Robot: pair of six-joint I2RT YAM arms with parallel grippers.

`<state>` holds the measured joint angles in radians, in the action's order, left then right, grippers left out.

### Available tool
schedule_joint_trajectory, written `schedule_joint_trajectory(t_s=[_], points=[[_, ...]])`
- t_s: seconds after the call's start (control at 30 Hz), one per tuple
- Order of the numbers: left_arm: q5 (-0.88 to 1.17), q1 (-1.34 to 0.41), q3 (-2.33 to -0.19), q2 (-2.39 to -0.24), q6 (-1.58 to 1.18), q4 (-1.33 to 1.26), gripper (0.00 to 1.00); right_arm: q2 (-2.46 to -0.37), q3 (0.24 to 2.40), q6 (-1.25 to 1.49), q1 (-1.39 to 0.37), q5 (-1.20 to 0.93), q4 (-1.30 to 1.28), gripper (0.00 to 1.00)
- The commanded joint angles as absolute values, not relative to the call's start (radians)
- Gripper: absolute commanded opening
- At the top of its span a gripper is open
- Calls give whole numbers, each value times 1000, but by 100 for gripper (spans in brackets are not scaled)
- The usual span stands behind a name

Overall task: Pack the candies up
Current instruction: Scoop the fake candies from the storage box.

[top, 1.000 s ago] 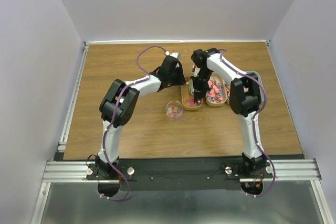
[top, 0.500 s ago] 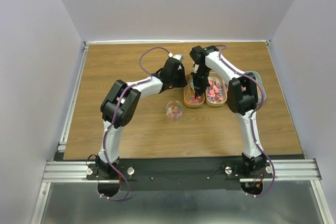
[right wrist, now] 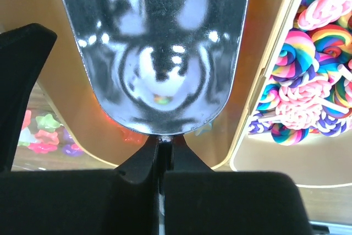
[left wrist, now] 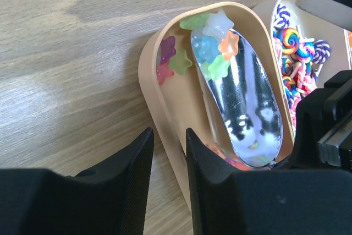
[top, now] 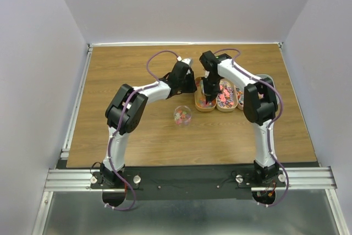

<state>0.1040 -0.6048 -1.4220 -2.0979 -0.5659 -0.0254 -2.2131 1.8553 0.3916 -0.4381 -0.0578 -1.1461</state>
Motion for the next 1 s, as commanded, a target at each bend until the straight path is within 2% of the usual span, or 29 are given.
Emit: schedule_joint_trajectory(t_s=[0.0, 0.73, 0.97], points=[[115, -609, -1417, -2046, -574, -12, 39, -2163, 1781, 380, -423, 69, -1045, 1], [60, -607, -1417, -1913, -626, -2, 53, -1965, 1597, 304, -423, 41, -925, 1], [-49, -575, -1367, -1790, -630, 35, 54, -1855, 1572, 265, -434, 40, -922, 1]])
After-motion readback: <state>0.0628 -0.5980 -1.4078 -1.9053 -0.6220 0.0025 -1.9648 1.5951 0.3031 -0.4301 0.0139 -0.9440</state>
